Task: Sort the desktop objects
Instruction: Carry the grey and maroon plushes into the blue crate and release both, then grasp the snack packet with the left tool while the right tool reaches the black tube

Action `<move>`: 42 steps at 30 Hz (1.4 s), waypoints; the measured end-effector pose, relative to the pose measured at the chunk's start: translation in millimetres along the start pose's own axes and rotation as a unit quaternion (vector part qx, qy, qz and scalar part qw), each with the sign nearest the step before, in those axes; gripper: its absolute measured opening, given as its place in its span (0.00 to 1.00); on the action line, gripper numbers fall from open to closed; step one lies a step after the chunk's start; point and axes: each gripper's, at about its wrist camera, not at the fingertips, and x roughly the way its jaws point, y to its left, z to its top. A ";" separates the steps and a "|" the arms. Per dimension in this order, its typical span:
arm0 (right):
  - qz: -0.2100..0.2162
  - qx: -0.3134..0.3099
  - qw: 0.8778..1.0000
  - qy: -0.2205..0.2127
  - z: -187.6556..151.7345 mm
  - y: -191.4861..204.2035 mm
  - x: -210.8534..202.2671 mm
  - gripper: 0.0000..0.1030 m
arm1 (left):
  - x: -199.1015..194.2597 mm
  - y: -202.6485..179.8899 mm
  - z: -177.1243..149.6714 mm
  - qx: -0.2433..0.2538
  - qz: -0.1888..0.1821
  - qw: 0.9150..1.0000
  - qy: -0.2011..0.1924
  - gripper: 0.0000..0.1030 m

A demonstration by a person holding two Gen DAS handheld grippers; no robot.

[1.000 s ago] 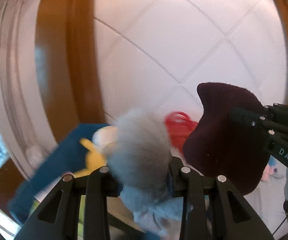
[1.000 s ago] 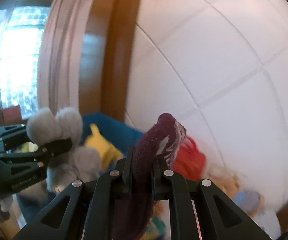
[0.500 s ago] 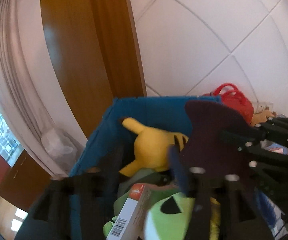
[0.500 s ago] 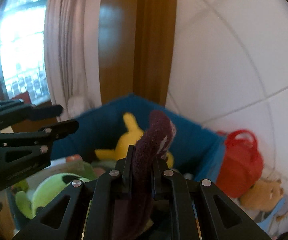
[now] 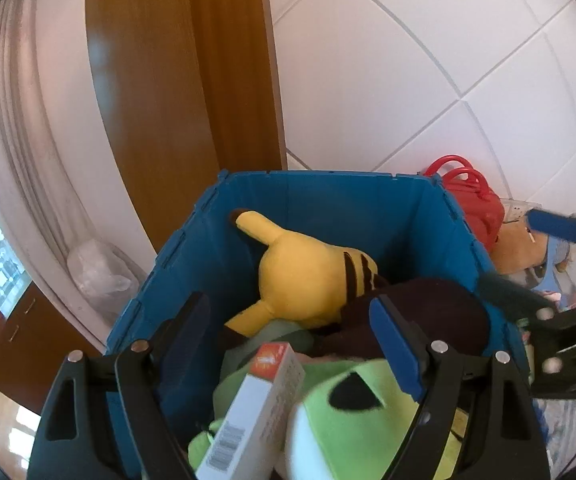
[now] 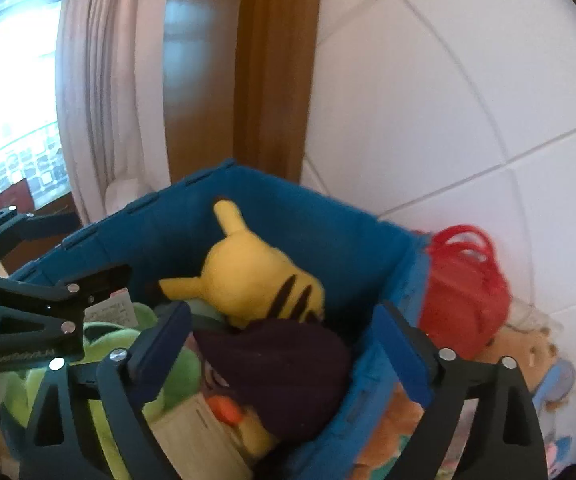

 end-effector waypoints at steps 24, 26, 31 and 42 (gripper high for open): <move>0.005 0.074 0.990 -0.121 -149.2 -47.8 -188.6 1.00 | -154.0 -103.6 -104.0 -0.009 -0.014 0.995 -0.099 0.98; 0.011 0.086 0.990 -0.111 -160.9 -57.5 -189.6 1.00 | -162.5 -114.7 -112.9 -0.012 -0.016 0.995 -0.098 0.98; 0.013 0.113 0.988 -0.105 -200.2 -88.8 -209.8 1.00 | -181.2 -145.7 -136.8 -0.023 -0.033 0.995 -0.096 0.98; -0.010 0.176 0.982 -0.070 -277.6 -179.2 -251.5 1.00 | -191.3 -239.5 -167.1 -0.010 -0.059 0.995 -0.077 0.98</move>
